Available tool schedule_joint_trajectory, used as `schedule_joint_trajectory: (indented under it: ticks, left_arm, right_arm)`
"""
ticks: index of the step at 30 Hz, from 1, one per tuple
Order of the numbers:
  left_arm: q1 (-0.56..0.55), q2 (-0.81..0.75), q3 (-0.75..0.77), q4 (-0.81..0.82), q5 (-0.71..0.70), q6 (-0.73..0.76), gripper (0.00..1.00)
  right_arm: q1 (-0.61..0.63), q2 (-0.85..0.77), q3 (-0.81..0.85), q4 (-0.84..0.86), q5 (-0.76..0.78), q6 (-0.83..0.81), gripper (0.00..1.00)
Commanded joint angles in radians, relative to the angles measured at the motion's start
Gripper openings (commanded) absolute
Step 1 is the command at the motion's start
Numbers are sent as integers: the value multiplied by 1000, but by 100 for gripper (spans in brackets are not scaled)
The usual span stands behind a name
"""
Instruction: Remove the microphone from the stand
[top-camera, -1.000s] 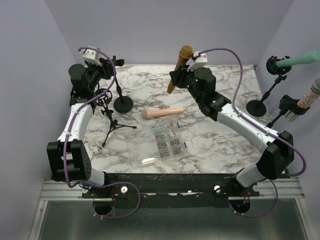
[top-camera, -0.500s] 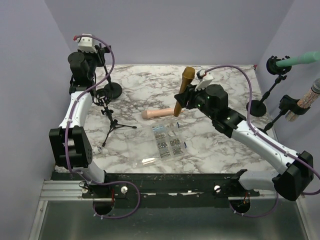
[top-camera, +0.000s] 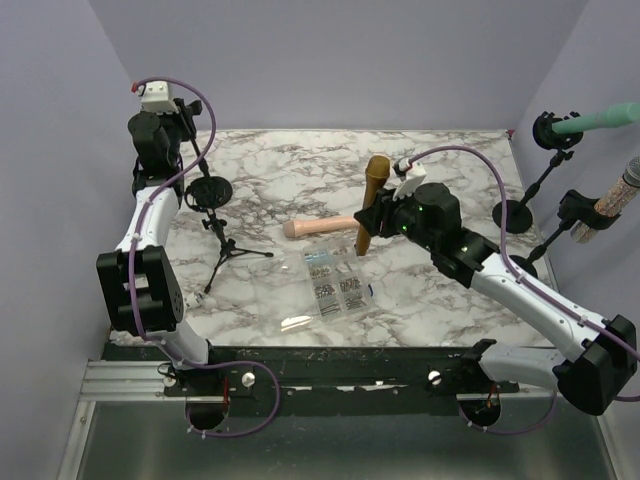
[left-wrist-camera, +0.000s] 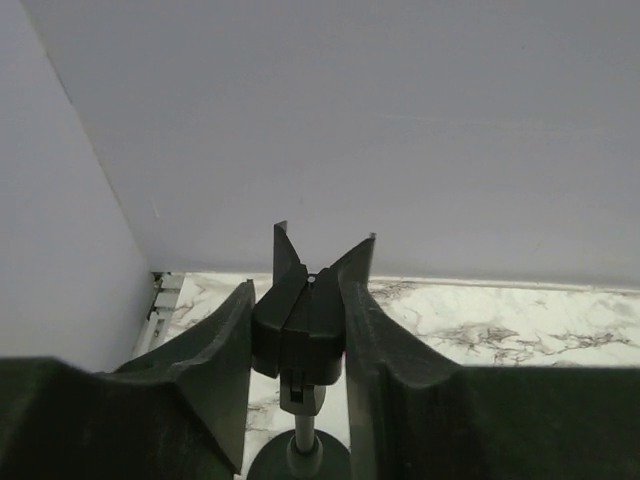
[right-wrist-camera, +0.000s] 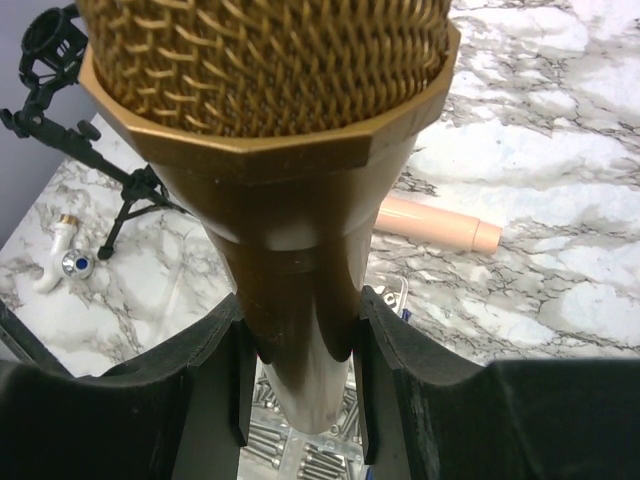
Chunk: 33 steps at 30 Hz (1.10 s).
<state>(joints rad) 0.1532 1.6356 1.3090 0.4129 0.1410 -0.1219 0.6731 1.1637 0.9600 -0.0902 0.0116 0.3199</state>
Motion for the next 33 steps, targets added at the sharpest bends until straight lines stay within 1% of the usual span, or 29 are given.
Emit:
schedule_joint_trajectory:
  ticks: [1, 4, 5, 7, 11, 13, 15, 19, 22, 24, 25, 27, 29, 31, 33]
  left_arm:
    - [-2, -36, -14, 41, -44, -34, 43]
    - [-2, -56, -36, 36, -49, -52, 65]
    - [-3, -64, -43, 36, -45, -57, 70]
    - [-2, -79, -50, 28, -43, -66, 77]
    - [-3, -131, -67, -10, -45, -115, 85]
    - [-2, -159, -69, -61, -42, -153, 92]
    - [-2, -189, -54, -151, -63, -195, 95]
    - [-2, -281, -103, -224, -83, -268, 98]
    - [-3, -341, -87, -398, -98, -321, 98]
    - [-6, -389, -112, -467, -100, -364, 98]
    - [-5, -421, -147, -455, -83, -383, 98]
    - [-13, -505, -233, -419, -52, -416, 98]
    - [-36, -572, -304, -353, -27, -439, 98]
    - [-67, -622, -345, -338, -13, -433, 98]
    - [-118, -663, -366, -338, -14, -390, 98]
  right_arm:
    - [5, -24, 3, -41, -34, -24, 1]
    - [5, -16, 27, -83, -17, -45, 1]
    - [5, -14, 36, -100, 19, -56, 1]
    - [5, -6, 53, -125, 56, -78, 1]
    - [4, 51, 121, -199, 149, -129, 1]
    - [5, 93, 168, -244, 196, -141, 1]
    - [5, 126, 187, -245, 206, -176, 1]
    - [3, 190, 231, -233, 237, -250, 1]
    - [3, 238, 255, -225, 251, -355, 1]
    - [3, 272, 273, -213, 289, -402, 1]
    - [3, 287, 282, -204, 303, -436, 1]
    - [3, 331, 300, -198, 281, -532, 1]
    - [2, 379, 323, -188, 266, -613, 1]
    - [-7, 441, 368, -180, 257, -663, 1]
    - [-15, 517, 432, -202, 237, -722, 1]
